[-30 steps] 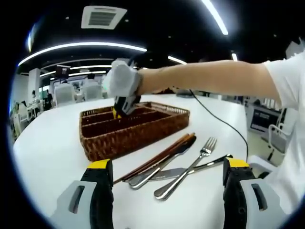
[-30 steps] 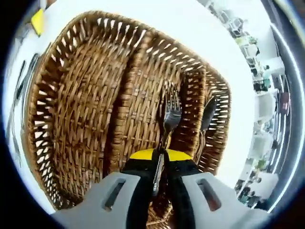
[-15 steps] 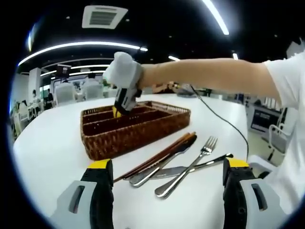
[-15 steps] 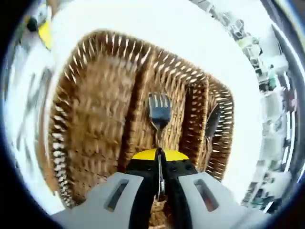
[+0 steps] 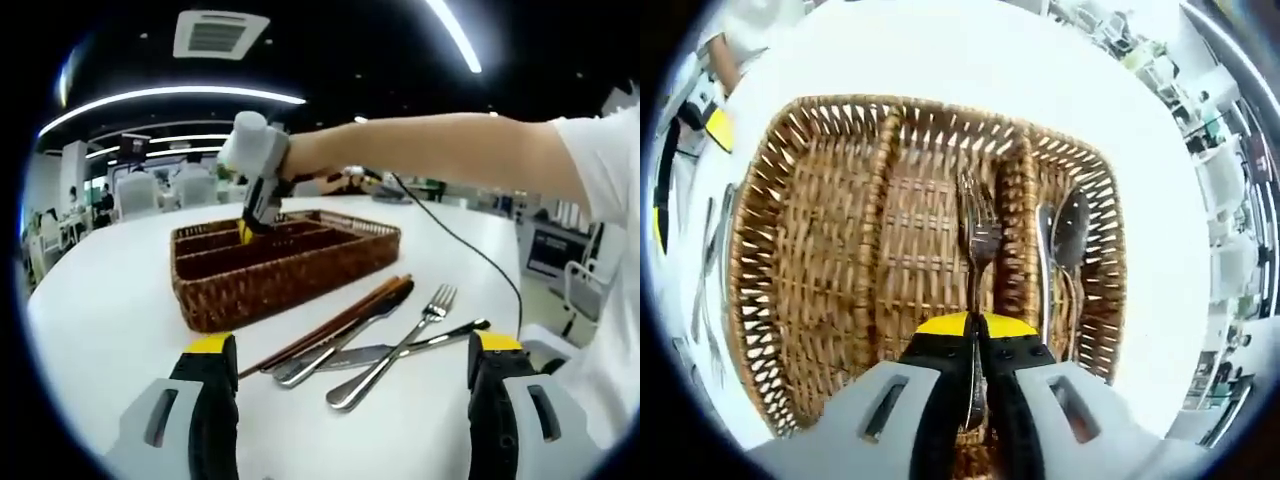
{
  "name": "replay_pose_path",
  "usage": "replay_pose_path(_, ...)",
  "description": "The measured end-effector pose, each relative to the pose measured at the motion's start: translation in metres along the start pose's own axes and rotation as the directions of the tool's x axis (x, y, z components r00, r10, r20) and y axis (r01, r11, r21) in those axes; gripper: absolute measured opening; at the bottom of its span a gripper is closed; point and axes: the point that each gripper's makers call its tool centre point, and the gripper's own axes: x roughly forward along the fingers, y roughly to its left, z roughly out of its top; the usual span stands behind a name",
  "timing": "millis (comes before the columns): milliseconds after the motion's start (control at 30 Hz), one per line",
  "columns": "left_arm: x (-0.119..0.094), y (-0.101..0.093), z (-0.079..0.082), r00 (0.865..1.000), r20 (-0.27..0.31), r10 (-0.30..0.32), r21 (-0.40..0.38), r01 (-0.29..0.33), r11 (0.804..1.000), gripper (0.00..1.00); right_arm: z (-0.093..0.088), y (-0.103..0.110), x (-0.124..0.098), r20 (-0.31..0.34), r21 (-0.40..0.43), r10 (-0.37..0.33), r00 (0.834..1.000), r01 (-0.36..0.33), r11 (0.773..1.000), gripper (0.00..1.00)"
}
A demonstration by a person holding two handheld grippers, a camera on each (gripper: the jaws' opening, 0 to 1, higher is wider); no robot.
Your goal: Arrange the knives, forks, and spoons in their matching storage slots by inserting each utensil handle-first until every utensil is classified and aligned in the correct compartment
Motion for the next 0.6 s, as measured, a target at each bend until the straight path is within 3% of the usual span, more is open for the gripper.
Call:
replay_pose_path(133,0.0,0.003,0.004,1.0,0.001,0.002,0.012,-0.002,1.0,0.95,-0.004,0.002,0.001,-0.03,-0.064,-0.032,0.999,0.03,0.997,0.04)
replay_pose_path(300,-0.001,0.008,0.01,1.0,0.001,0.01,0.033,-0.01,0.999,0.95,0.0,0.004,0.0,-0.021,-0.155,-0.088,0.996,0.083,0.984,0.04)
replay_pose_path(600,-0.001,0.008,0.011,1.0,0.004,0.014,0.034,-0.014,0.999,0.95,0.008,0.009,0.002,-0.052,-0.375,-0.206,0.977,0.172,0.911,0.02)
